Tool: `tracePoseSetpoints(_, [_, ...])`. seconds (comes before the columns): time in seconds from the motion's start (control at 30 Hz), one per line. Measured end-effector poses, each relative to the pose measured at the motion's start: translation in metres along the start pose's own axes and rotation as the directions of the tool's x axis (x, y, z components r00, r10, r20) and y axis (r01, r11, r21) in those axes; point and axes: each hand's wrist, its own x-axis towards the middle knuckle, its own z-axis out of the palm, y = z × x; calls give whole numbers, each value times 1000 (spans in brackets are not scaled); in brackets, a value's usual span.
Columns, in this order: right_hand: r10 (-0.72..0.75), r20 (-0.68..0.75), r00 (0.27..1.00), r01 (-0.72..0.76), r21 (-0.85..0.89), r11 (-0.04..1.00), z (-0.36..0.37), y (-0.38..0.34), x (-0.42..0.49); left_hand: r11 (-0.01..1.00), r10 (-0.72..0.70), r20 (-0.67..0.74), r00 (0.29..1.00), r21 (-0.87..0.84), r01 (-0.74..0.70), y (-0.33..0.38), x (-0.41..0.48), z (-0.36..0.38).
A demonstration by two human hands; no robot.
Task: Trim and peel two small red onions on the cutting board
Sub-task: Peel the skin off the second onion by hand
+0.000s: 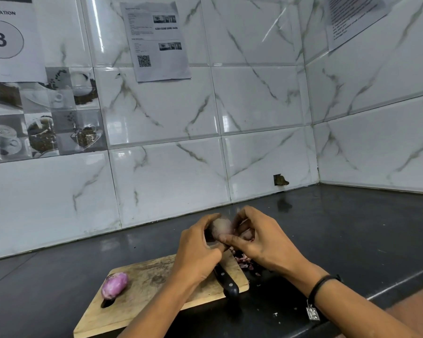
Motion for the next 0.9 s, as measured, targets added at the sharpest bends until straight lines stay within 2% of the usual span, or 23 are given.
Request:
tracePoseSetpoints(0.2, [-90, 19, 996, 90, -1, 996, 0, -2, 0, 1000, 6, -7, 1000, -26, -6, -1, 1, 1])
tracePoseSetpoints(0.5, [-10, 75, 997, 14, -49, 999, 3, 3, -2, 1000, -6, 27, 1000, 1, 6, -6, 0, -1])
tracePoseSetpoints(0.6, [34, 55, 998, -29, -90, 995, 3, 4, -1, 1000, 3, -2, 1000, -8, -3, -4, 0, -3])
tracePoseSetpoints(0.7, [45, 45, 998, -44, -12, 999, 1, -1, -1, 1000, 7, -31, 999, -27, -8, -1, 3, -5])
tracePoseSetpoints(0.9, [12, -54, 998, -11, 15, 1000, -4, -8, -2, 998, 18, -73, 997, -57, -22, 5, 4, -6])
